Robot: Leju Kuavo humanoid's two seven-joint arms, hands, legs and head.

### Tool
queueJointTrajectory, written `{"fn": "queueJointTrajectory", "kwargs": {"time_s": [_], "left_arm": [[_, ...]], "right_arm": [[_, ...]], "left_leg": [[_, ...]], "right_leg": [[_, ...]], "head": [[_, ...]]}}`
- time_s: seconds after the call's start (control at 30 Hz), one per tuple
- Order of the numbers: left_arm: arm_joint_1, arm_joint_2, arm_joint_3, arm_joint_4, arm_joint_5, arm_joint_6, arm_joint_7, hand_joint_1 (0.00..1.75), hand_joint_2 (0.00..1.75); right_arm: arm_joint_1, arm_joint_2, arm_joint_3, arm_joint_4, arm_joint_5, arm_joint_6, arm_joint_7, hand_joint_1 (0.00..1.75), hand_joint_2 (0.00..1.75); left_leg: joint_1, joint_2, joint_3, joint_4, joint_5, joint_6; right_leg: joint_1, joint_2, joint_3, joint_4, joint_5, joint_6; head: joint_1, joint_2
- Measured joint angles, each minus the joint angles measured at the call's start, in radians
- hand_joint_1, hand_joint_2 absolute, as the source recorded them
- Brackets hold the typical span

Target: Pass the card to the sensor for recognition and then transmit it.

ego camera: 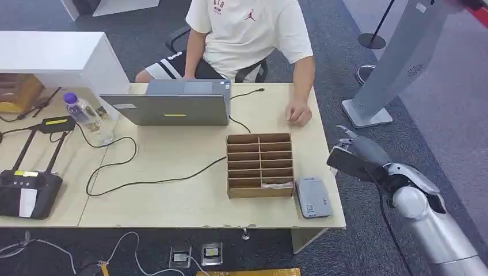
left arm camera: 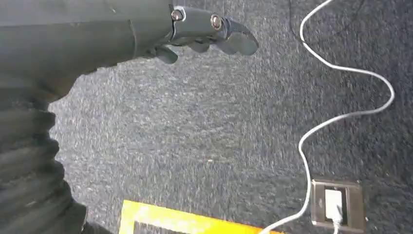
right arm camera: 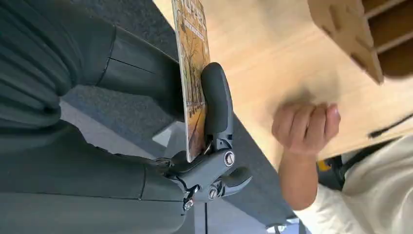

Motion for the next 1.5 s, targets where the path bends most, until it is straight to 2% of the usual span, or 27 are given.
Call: {"fn": "queueJointTrajectory", "kwargs": {"time_s": [0.27,0.5,0.63,0.9,1.5], "left_arm": [[0.003,0.000,0.000,0.000,-0.009,0.000,0.000,0.00,1.75],[0.003,-0.002,0.000,0.000,-0.017,0.002,0.000,0.00,1.75],[0.002,-0.004,0.000,0.000,-0.020,0.006,0.003,0.00,1.75],[0.000,-0.016,0.000,0.000,-0.038,0.017,0.004,0.00,1.75],[-0.005,-0.018,0.000,0.000,-0.048,0.005,0.007,0.00,1.75]], "right_arm": [[0.127,0.002,-0.018,-0.093,0.048,-0.008,0.018,1.75,1.75],[0.152,0.021,-0.010,-0.089,0.163,-0.080,0.009,1.75,1.75],[0.156,0.042,0.001,-0.080,0.196,-0.109,0.022,1.75,1.75],[0.159,0.104,0.027,-0.039,0.228,-0.210,0.054,1.75,1.75],[0.184,0.132,0.070,0.012,0.211,-0.219,0.074,1.75,1.75]], "left_leg": [[0.000,0.000,0.000,0.000,0.000,0.000],[0.000,0.000,0.000,0.000,0.000,0.000],[0.000,0.000,0.000,0.000,0.000,0.000],[0.000,0.001,0.000,0.000,0.000,0.000],[0.000,0.001,-0.001,0.000,0.000,0.000]], "right_leg": [[0.000,0.000,0.000,0.000,0.000,0.000],[0.000,0.000,0.000,0.000,0.000,0.000],[0.000,0.000,0.000,0.000,0.000,0.000],[0.000,0.001,0.000,0.000,0.000,0.000],[0.000,0.001,-0.001,0.000,0.000,0.000]], "head": [[0.000,0.000],[0.000,0.000],[0.000,0.000],[0.000,0.000],[0.000,0.000]]}}
